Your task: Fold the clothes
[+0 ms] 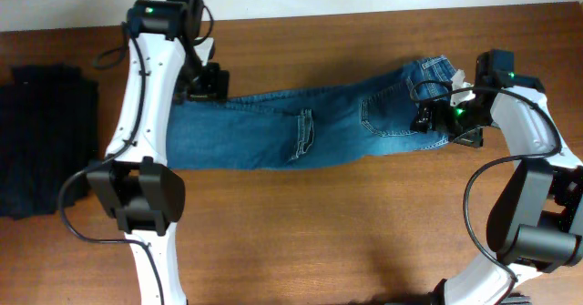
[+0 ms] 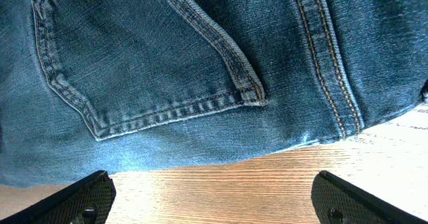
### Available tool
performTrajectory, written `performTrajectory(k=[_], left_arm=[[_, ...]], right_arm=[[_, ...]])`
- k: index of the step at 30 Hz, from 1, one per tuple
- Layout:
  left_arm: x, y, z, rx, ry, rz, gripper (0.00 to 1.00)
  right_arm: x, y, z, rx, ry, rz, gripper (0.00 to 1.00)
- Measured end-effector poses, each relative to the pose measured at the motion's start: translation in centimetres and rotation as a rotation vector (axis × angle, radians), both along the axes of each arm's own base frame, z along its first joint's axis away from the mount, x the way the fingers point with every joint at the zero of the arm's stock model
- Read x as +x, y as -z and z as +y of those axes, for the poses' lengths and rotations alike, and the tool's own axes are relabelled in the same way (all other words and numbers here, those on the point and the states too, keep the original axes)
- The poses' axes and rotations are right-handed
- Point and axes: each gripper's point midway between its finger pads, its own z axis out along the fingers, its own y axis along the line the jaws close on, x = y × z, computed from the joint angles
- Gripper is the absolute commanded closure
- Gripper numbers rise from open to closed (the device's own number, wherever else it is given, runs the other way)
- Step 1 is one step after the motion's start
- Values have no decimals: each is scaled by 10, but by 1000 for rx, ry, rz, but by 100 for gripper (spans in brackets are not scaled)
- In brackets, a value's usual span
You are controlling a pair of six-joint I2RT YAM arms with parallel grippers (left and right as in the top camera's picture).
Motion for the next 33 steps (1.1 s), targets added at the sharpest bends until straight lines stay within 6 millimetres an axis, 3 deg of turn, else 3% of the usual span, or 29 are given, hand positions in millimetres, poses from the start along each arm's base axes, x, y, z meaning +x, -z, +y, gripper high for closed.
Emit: performTrajectory(k=[5, 7, 13, 26, 33], left_arm=[[1, 15, 26, 17, -3, 26, 13], [0, 24, 35, 20, -11, 42, 8], [-5, 67, 57, 27, -29, 97, 8], [-14, 141, 57, -1, -16, 112, 8], [-17, 157, 57, -18, -22, 90, 8]], right_arm=[[0, 0, 0, 0, 0, -2, 1], [1, 0, 0, -2, 0, -6, 1], [2, 0, 0, -2, 0, -7, 1], [4, 0, -1, -5, 0, -19, 1], [5, -1, -1, -6, -1, -21, 1]])
